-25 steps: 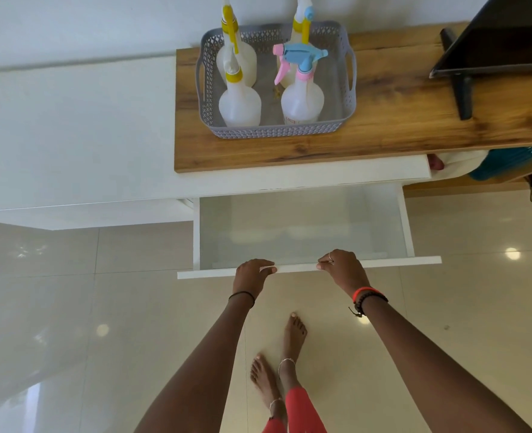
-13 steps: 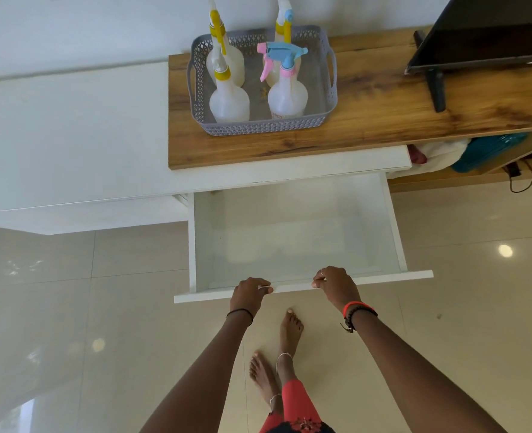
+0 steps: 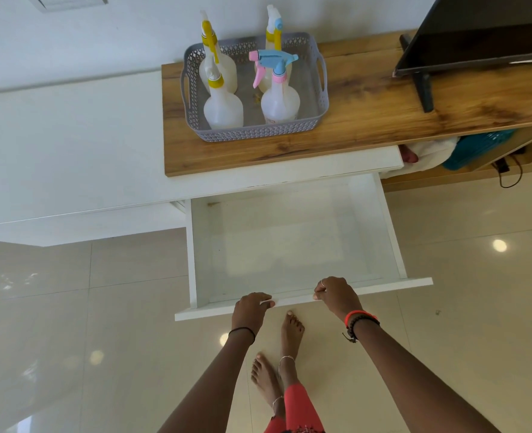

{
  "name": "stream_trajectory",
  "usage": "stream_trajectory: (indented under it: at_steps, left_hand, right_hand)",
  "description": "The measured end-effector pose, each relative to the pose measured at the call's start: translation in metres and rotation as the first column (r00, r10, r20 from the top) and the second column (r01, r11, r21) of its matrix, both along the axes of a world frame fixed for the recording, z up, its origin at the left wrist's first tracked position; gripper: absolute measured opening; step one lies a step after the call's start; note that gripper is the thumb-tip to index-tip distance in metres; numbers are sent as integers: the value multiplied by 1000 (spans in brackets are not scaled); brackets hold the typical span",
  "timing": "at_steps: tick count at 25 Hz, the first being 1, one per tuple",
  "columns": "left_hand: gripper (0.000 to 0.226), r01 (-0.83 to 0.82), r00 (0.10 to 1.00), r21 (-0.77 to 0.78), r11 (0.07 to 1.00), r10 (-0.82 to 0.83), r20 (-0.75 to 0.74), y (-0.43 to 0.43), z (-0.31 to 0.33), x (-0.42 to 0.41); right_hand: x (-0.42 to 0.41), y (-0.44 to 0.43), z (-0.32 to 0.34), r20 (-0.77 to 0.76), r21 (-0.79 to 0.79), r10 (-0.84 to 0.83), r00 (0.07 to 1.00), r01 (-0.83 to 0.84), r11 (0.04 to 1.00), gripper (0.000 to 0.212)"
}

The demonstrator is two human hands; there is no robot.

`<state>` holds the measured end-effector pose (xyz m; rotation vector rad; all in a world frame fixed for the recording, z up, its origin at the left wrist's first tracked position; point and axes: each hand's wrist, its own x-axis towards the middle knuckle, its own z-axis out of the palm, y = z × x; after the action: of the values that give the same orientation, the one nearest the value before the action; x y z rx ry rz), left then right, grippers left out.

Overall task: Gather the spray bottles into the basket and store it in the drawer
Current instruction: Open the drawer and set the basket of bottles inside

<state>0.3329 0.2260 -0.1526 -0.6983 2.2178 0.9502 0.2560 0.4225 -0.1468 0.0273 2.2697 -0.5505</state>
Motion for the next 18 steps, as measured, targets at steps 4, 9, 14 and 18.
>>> stream_trajectory:
  at_steps: [4, 9, 14, 18]
  left_hand:
    - [31, 41, 999, 23, 999, -42, 32, -2, 0, 2]
    - [33, 136, 989, 32, 990, -137, 52, -10, 4, -8]
    - [22, -6, 979, 73, 997, 20, -204, -39, 23, -59]
    - [21, -302, 850, 146, 942, 335, -405, -87, 49, -127]
  right_hand:
    - [2, 1, 1, 33, 29, 7, 999, -8, 1000, 18]
    - [-2, 0, 6, 79, 59, 66, 995, -71, 996, 22]
    - [-42, -6, 18, -1, 10, 4, 1000, -4, 1000, 17]
    - [-120, -15, 44, -166, -94, -228, 959, 215, 972, 21]
